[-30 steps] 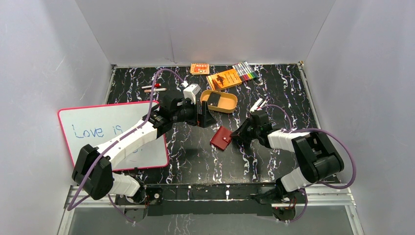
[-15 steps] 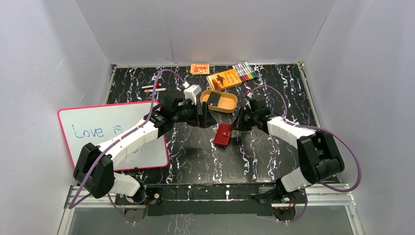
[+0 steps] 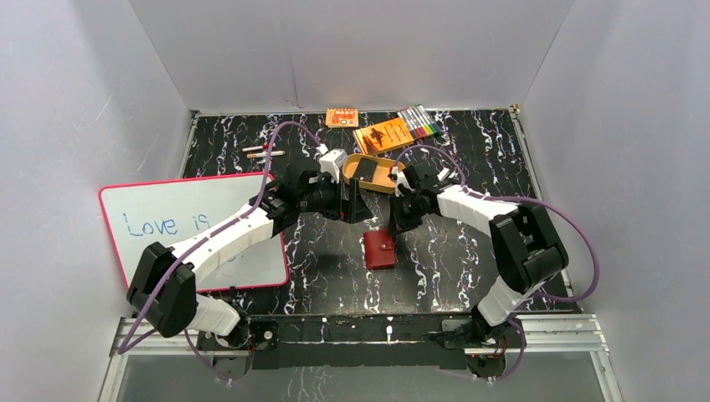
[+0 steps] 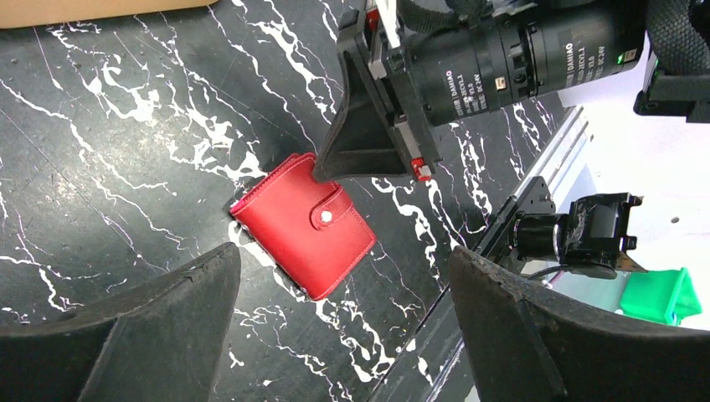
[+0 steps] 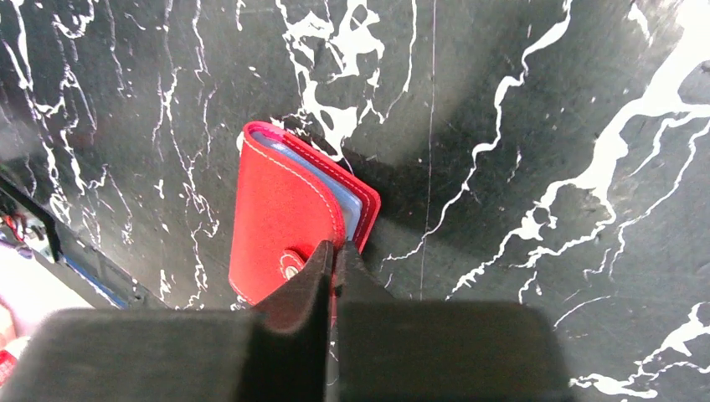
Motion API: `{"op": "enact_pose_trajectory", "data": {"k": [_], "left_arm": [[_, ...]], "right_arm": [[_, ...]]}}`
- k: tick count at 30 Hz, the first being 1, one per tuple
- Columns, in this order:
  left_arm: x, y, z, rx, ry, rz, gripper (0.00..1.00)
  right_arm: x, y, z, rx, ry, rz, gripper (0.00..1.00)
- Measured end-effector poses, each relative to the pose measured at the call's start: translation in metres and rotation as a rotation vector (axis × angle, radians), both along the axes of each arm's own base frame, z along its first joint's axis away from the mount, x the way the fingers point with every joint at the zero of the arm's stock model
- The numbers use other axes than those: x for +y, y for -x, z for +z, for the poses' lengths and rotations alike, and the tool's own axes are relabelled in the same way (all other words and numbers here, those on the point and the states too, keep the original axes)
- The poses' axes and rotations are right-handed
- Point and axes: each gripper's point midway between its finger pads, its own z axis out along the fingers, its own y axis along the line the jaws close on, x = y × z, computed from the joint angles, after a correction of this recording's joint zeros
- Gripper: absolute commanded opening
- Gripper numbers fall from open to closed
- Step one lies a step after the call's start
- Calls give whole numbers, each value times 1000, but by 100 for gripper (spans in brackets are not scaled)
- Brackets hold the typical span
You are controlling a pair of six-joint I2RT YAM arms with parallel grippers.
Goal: Put the credit cards into the card holder
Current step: Adjust the card holder at the center of the board, then open the card holder at the center of the board.
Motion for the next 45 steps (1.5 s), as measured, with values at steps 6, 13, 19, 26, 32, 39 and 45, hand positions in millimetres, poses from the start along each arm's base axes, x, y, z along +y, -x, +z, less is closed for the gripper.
{"op": "enact_pose_trajectory", "data": {"k": [6, 13, 19, 26, 32, 39, 45], "left_arm": [[2, 2, -6, 11, -29, 7, 89], [-8, 14, -16, -5, -130, 35, 75], [-27, 27, -44, 64, -196, 106, 48], [-12, 10, -97, 177, -314, 306, 29], [-2, 2, -114, 249, -335, 406, 14], [-8, -2, -122, 296, -288, 399, 4], [-19, 6, -125, 331, -221, 360, 0]], "right_arm": [[-7, 1, -5, -9, 70, -36, 64], [-19, -8, 59, -220, 55, -152, 59], [-19, 29, 68, -367, 54, -142, 59], [-46, 60, 42, -381, 66, -196, 57], [-34, 63, 41, -401, 86, -155, 55], [-6, 78, 27, -410, 160, -63, 44], [8, 68, 18, -405, 216, -104, 38]]}}
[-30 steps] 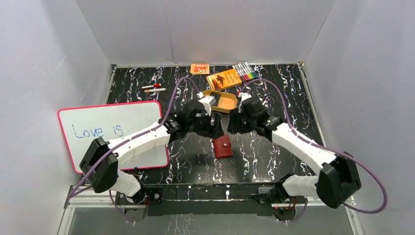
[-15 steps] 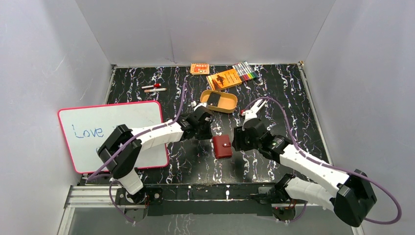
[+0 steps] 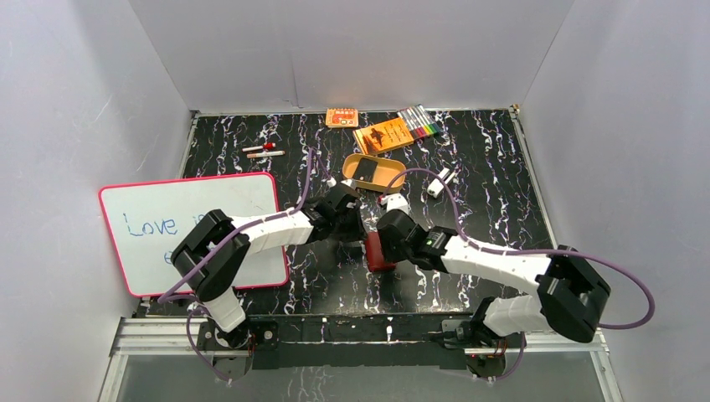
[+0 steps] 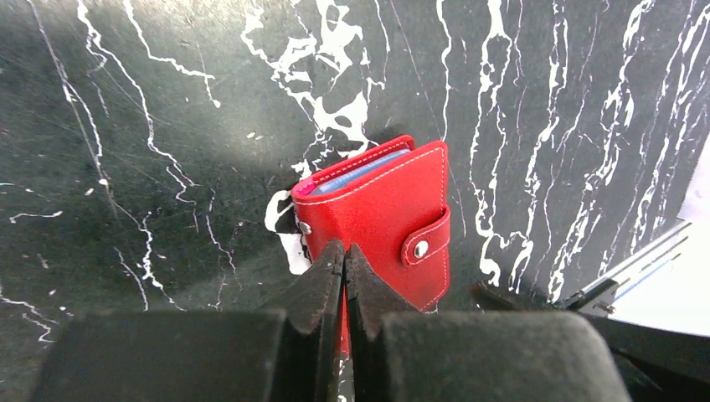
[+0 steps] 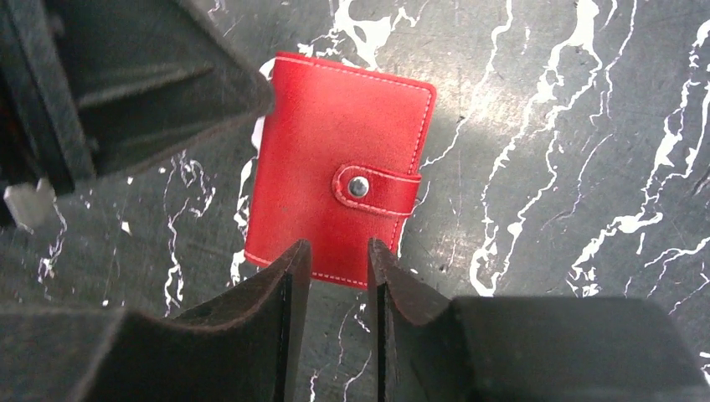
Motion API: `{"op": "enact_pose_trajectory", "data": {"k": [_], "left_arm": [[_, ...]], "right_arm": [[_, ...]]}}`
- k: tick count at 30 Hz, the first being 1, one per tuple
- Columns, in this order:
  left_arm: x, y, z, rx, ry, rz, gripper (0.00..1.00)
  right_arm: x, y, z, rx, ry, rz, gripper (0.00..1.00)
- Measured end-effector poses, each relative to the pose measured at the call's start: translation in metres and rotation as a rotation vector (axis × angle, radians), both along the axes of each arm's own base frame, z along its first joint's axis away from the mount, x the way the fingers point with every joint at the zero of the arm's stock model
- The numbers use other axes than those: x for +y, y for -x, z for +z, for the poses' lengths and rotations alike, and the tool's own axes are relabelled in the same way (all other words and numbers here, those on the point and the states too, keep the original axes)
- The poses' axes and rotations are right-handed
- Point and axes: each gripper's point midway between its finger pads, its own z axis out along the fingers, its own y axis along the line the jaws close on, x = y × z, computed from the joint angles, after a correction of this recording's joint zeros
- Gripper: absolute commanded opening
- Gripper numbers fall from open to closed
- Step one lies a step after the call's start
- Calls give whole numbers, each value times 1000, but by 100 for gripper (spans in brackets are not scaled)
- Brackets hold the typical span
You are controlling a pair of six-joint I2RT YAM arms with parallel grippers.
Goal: Put the credit cards into the card holder
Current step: Open the card holder at the center of the board.
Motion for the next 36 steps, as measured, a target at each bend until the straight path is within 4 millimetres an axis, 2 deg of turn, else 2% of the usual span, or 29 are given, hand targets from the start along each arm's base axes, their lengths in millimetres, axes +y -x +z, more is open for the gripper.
{"op": "enact_pose_trajectory", "data": {"k": [9, 16, 26, 31, 36], "left_arm": [[-9, 9, -5, 35, 86, -5, 0], [-6, 14, -16, 71, 120, 22, 0], [-6, 13, -17, 76, 143, 32, 0], [-6, 13, -17, 77, 144, 34, 0], [-7, 13, -17, 77, 144, 34, 0]], "right_arm": [[6, -14, -15, 19, 43, -105, 43], [10, -23, -22, 24, 69, -153, 43], [6, -23, -29, 35, 120, -169, 42], [7, -22, -32, 38, 162, -164, 38], [5, -21, -32, 31, 184, -170, 27]]}}
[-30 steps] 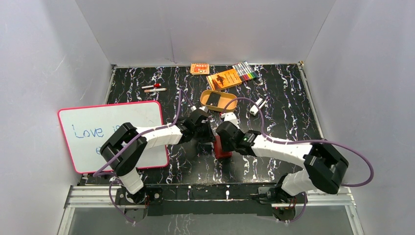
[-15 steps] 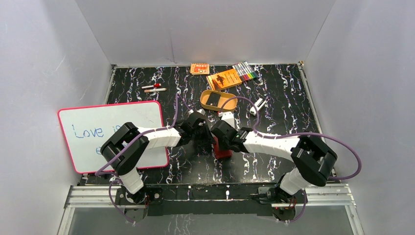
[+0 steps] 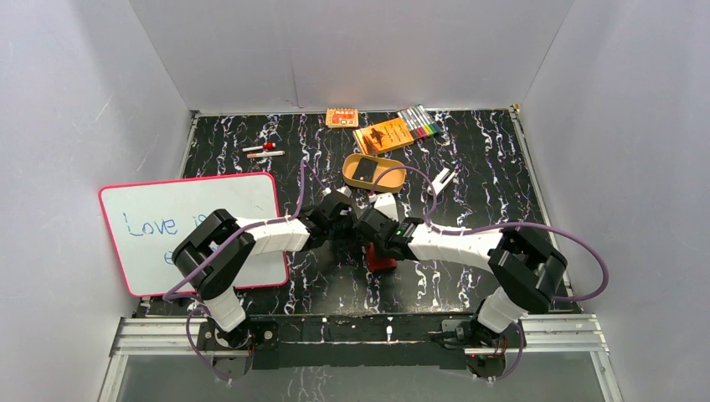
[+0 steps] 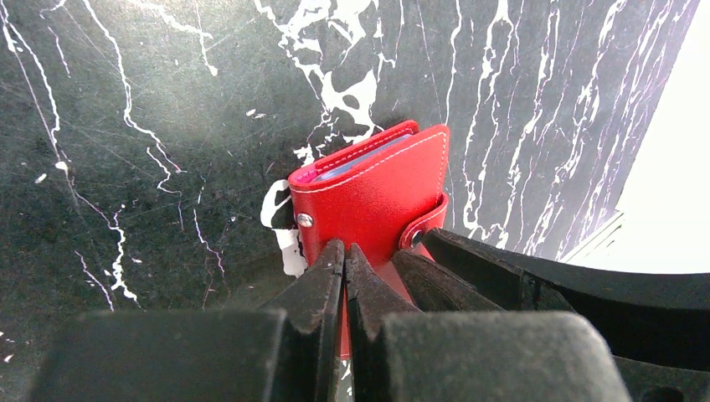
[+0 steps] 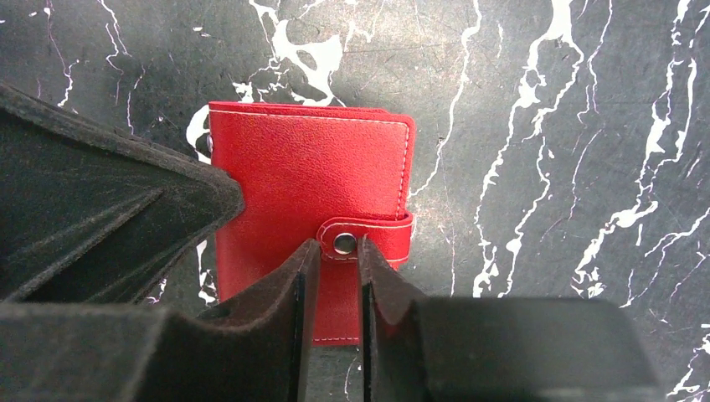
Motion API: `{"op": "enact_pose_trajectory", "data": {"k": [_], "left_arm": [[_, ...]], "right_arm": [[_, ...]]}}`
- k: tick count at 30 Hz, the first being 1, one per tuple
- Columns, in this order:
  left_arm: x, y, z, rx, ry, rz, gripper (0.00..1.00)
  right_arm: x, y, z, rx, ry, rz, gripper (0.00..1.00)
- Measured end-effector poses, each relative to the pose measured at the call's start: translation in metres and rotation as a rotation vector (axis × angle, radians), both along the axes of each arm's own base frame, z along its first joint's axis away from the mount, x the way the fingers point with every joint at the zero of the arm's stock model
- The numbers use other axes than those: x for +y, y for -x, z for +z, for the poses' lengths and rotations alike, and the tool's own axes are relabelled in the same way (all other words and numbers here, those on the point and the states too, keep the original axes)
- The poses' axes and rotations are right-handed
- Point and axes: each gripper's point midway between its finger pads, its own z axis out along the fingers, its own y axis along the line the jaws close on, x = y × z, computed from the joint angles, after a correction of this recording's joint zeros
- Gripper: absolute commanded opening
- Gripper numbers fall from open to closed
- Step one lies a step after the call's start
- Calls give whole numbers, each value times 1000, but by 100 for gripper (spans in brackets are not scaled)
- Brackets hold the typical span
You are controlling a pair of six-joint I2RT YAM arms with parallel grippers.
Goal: Put the credit cards into the card holder
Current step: Open the card holder at the center of the board.
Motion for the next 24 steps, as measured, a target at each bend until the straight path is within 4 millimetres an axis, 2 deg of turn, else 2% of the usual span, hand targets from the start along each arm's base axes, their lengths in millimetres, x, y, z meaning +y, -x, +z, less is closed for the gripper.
{"op": "enact_pose_trajectory", "data": {"k": [10, 14, 24], "left_arm": [[3, 1, -4, 9, -15, 8, 0], [6, 3, -15, 30, -43, 13, 0], [7, 2, -14, 28, -45, 19, 0]], "right_arm": [[-6, 3, -1, 1, 28, -9, 0], [-10, 4, 2, 2, 34, -13, 0], [-9, 5, 16, -16, -5, -24, 0]]}}
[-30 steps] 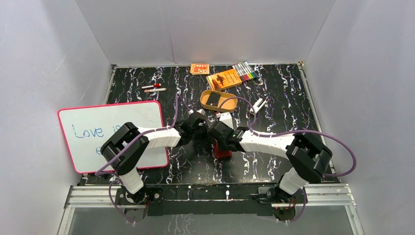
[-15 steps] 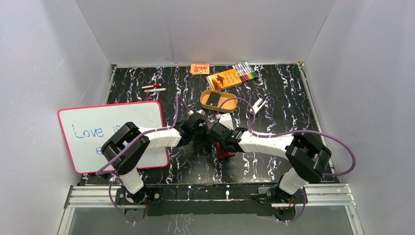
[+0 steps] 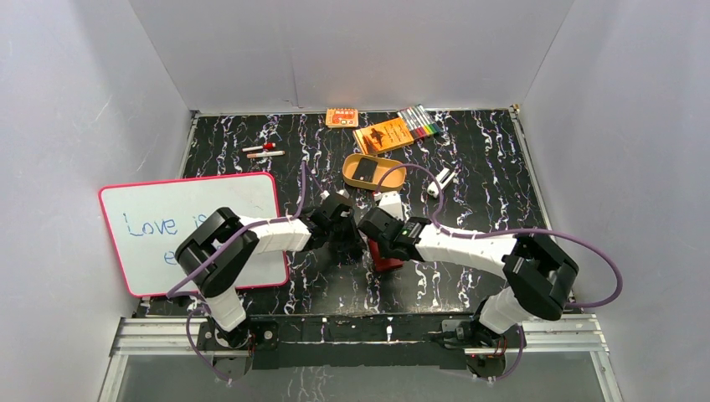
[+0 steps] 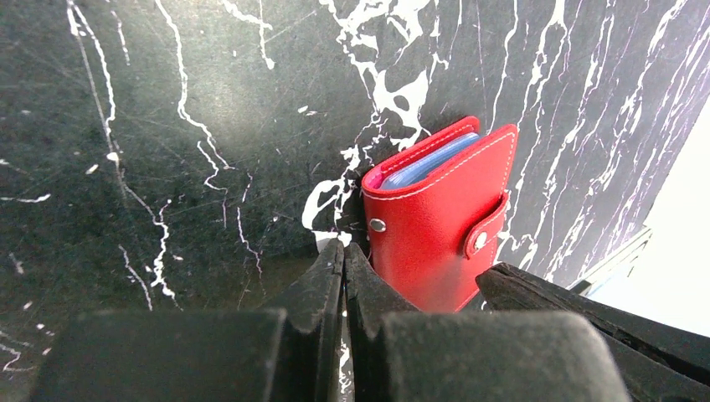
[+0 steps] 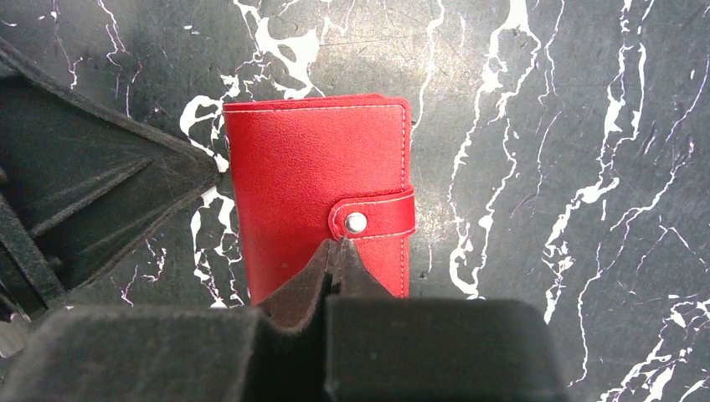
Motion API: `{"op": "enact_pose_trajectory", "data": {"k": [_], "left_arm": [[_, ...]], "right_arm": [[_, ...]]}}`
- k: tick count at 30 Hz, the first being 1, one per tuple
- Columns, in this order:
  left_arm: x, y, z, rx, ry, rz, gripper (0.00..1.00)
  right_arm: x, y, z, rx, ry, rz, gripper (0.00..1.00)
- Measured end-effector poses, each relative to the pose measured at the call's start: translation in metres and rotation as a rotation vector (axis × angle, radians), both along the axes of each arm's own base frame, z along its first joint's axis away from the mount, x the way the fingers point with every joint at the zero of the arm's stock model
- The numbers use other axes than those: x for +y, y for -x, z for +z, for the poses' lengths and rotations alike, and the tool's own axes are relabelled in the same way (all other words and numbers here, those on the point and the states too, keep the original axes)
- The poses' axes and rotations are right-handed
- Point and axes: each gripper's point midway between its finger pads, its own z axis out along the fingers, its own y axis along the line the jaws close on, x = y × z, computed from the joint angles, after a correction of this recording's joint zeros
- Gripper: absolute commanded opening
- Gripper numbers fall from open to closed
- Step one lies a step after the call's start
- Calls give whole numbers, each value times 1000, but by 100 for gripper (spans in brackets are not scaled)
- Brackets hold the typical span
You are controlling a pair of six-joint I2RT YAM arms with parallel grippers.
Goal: Put the credit cards into the card holder
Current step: Open the card holder at the center of the board.
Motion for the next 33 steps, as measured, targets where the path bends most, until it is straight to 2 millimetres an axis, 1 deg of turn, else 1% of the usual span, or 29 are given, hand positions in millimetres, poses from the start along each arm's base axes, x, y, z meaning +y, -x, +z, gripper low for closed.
{"op": "enact_pose_trajectory", "data": {"k": [3, 4, 5, 6, 8, 11, 17, 22, 27, 33], "left_arm": [[2, 1, 3, -1, -3, 3, 0], [3, 2, 6, -3, -1, 3, 0], [3, 2, 9, -7, 4, 3, 0], [2, 1, 14, -14, 12, 4, 0], [0, 0, 23, -28, 34, 7, 0], [-4, -1, 32, -40, 63, 5, 0], [-17, -1, 39, -34, 134, -14, 0], [-23, 0, 29, -4, 152, -23, 0], [-24, 2, 17, 23, 142, -24, 0], [-26, 1, 12, 33, 147, -20, 0]], "right_arm": [[0, 0, 1, -1, -4, -2, 0], [0, 0, 1, -2, -6, -2, 5], [0, 0, 2, -3, -9, -2, 12], [0, 0, 4, -5, -14, -2, 16], [1, 0, 9, -13, -31, -2, 25], [2, -1, 16, -28, -53, -1, 31], [2, 0, 17, -32, -62, -1, 35], [3, -1, 15, -30, -58, 0, 37], [1, 0, 3, -11, -26, 0, 37], [-1, 1, -8, 7, 11, -2, 37]]}}
